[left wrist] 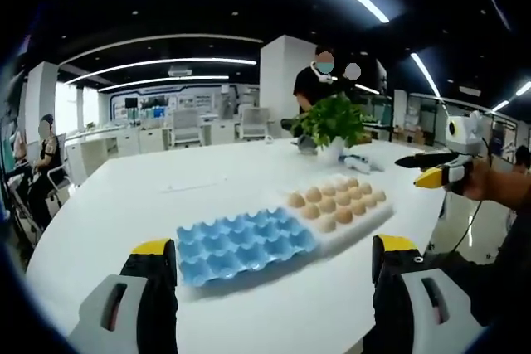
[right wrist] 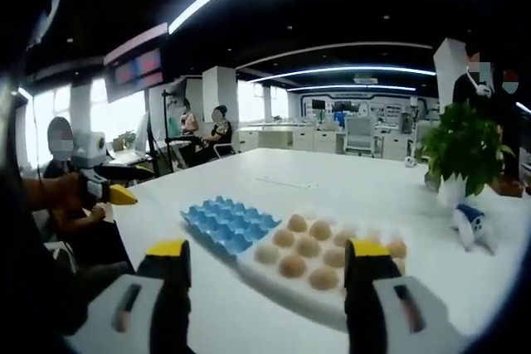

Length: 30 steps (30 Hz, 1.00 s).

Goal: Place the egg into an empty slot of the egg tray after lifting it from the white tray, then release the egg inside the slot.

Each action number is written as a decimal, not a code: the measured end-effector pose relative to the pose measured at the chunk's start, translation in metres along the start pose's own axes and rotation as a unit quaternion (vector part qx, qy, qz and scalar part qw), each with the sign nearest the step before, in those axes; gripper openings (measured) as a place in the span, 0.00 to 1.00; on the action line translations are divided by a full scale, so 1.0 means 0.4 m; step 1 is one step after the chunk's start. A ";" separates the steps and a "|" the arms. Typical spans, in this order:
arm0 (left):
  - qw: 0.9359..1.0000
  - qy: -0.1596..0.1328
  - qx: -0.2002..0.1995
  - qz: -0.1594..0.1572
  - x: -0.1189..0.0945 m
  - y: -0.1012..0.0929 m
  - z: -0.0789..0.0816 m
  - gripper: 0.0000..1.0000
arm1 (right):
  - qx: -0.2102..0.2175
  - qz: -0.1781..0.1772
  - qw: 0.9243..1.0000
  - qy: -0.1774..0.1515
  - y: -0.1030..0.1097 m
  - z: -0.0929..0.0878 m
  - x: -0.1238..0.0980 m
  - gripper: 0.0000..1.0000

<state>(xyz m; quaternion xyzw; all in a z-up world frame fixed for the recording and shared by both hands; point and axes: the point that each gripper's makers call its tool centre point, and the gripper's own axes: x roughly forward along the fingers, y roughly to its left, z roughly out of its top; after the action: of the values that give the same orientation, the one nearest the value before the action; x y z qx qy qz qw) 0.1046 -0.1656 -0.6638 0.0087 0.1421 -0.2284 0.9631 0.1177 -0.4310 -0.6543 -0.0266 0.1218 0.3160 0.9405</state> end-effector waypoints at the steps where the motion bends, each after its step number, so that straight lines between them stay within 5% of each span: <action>1: 1.000 -0.001 0.000 0.001 0.000 0.000 0.000 1.00 | -0.002 0.000 1.000 0.004 0.003 -0.001 0.004 0.75; 6: 1.000 0.001 -0.001 0.008 -0.002 0.001 -0.006 1.00 | -0.012 0.027 0.999 0.014 0.021 -0.011 0.019 0.57; 22: 1.000 0.001 -0.005 0.008 -0.009 -0.016 -0.015 1.00 | -0.014 0.061 0.995 0.071 0.051 -0.046 0.111 0.51; 26: 0.999 -0.018 -0.036 0.000 -0.011 -0.013 0.002 1.00 | -0.012 0.075 0.991 0.109 0.067 -0.073 0.150 0.45; 30: 1.000 -0.016 -0.016 0.004 -0.013 -0.010 0.007 1.00 | -0.027 0.105 0.985 0.131 0.094 -0.086 0.179 0.42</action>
<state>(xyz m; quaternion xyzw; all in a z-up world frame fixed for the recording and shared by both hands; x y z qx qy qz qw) 0.0989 -0.1672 -0.6596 -0.0100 0.1307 -0.2222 0.9662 0.1429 -0.3633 -0.7044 -0.0803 0.2378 0.4097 0.8770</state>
